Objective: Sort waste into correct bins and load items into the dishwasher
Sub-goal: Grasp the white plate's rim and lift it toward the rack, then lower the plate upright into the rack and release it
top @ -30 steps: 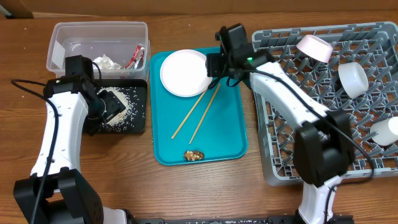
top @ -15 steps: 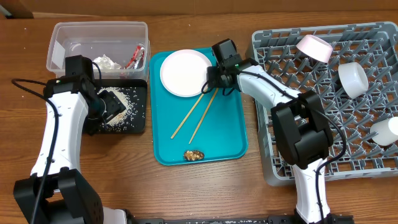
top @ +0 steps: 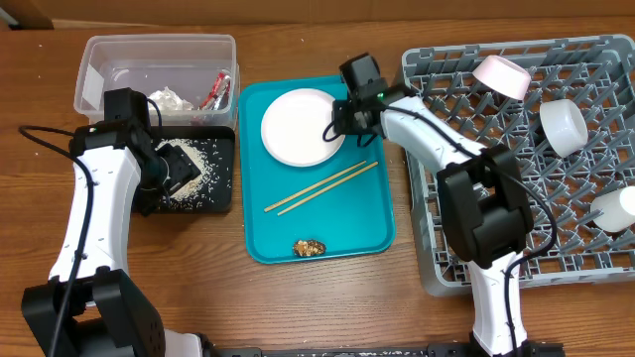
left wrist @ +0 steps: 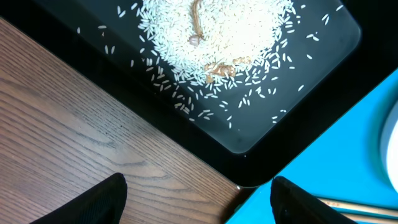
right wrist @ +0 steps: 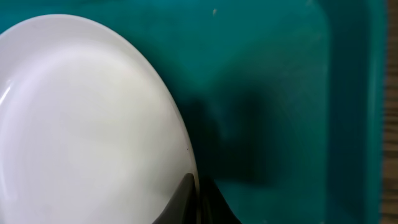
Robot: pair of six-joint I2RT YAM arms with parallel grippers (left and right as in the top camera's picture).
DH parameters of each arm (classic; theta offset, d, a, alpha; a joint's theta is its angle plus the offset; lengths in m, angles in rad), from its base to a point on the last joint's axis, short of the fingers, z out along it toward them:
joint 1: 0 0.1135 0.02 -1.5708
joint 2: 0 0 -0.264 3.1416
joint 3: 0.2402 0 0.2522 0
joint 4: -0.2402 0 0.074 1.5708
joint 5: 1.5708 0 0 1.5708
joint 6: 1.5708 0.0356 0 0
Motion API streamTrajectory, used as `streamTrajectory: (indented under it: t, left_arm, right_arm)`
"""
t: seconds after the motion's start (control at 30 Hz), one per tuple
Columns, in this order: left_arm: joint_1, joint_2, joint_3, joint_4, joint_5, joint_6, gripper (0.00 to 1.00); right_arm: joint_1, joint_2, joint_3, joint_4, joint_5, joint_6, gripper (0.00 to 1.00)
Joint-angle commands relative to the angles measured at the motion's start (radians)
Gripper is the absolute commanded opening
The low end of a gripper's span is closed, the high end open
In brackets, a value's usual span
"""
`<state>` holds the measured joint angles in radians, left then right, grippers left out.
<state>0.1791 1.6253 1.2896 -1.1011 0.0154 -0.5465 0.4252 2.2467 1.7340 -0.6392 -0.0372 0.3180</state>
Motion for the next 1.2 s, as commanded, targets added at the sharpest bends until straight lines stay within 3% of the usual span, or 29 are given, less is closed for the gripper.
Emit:
streamTrajectory:
  t: [0.0,0.27,0.4,0.53,0.9,1.17]
  left_arm:
    - [0.003,-0.024,0.02,-0.002,0.004,0.02,0.76]
    - [0.003,-0.024,0.02,-0.005,0.003,0.027,0.76]
    - [0.003,-0.024,0.02,-0.001,0.003,0.027,0.76]
    - [0.003,-0.024,0.02,0.001,0.004,0.027,0.76]
    - [0.003,-0.024,0.02,-0.002,0.004,0.027,0.76]
    - [0.003,-0.024,0.02,-0.002,0.004,0.027,0.76]
  right_arm:
    - [-0.039,-0.128,0.094,-0.061,0.104,-0.011,0.04]
    - [-0.138,-0.355,0.134,-0.172,0.472,-0.159,0.04]
    - [-0.187,-0.395,0.134,-0.204,0.874,-0.222,0.04]
    - [-0.23,-0.388,0.116,-0.238,1.094,-0.214,0.04]
    - [-0.307,-0.388,-0.105,-0.202,1.188,-0.142,0.04]
    - [-0.254,-0.388,-0.124,-0.221,1.079,-0.122,0.04]
